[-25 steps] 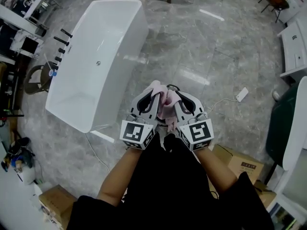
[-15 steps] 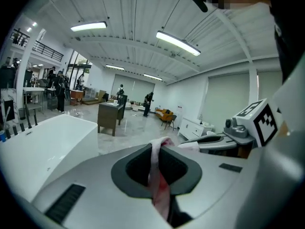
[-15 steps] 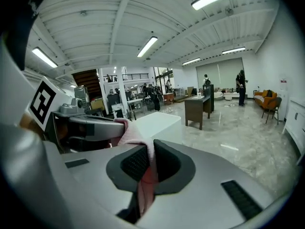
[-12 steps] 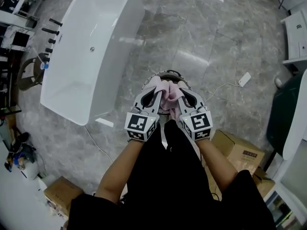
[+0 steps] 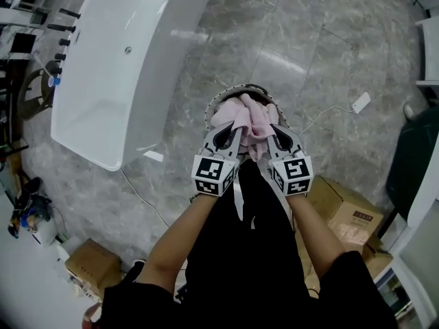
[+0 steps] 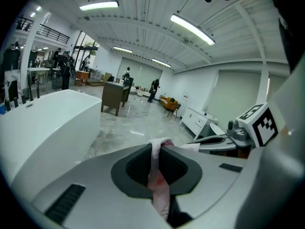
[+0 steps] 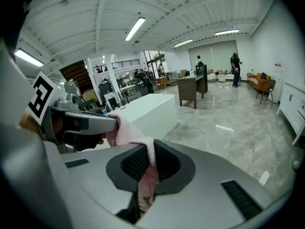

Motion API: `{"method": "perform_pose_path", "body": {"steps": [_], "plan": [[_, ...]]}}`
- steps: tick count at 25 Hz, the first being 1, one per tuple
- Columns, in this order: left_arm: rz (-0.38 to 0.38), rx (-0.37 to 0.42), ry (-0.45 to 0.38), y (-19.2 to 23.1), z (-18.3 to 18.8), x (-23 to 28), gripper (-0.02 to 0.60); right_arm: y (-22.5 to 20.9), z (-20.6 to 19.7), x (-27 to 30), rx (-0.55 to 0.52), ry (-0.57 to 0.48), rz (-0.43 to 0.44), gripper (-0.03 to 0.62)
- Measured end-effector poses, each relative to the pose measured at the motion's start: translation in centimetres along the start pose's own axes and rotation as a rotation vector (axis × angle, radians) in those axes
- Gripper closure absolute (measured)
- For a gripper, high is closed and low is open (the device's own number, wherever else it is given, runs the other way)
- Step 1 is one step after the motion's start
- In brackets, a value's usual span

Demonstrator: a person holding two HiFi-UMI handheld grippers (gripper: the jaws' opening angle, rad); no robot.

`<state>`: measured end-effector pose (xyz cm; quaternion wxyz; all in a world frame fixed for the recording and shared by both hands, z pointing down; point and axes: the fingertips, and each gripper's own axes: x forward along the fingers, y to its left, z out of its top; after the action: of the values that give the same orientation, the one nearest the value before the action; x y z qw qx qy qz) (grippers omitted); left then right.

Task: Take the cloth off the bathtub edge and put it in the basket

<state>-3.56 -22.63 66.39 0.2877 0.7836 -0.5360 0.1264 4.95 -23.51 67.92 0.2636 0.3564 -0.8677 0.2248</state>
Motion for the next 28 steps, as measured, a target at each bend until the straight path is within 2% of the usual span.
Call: {"method": "perform_pose_path", "body": {"steps": [8, 11, 14, 21, 26, 28], "plan": [[-0.042, 0.007, 0.143, 2.9, -10.6, 6.0, 0.549, -1.9, -10.2, 6.9, 0.08, 0.158, -0.006, 0.56], [-0.026, 0.029, 0.168, 4.3, -14.0, 7.7, 0.549, -2.9, -13.5, 9.2, 0.116, 0.231, 0.009, 0.56], [-0.026, 0.016, 0.208, 5.4, -17.5, 9.4, 0.549, -3.8, -16.5, 11.0, 0.16, 0.281, 0.013, 0.56], [-0.059, -0.017, 0.288, 7.5, -23.2, 12.0, 0.546, -4.9, -23.3, 13.8, 0.198, 0.429, 0.022, 0.56], [-0.087, -0.032, 0.364, 8.7, -27.3, 12.8, 0.449, -4.6, -27.1, 15.4, 0.23, 0.501, 0.03, 0.559], [-0.084, -0.018, 0.362, 9.2, -27.8, 13.1, 0.449, -4.6, -28.1, 15.9, 0.243, 0.511, 0.028, 0.557]]}}
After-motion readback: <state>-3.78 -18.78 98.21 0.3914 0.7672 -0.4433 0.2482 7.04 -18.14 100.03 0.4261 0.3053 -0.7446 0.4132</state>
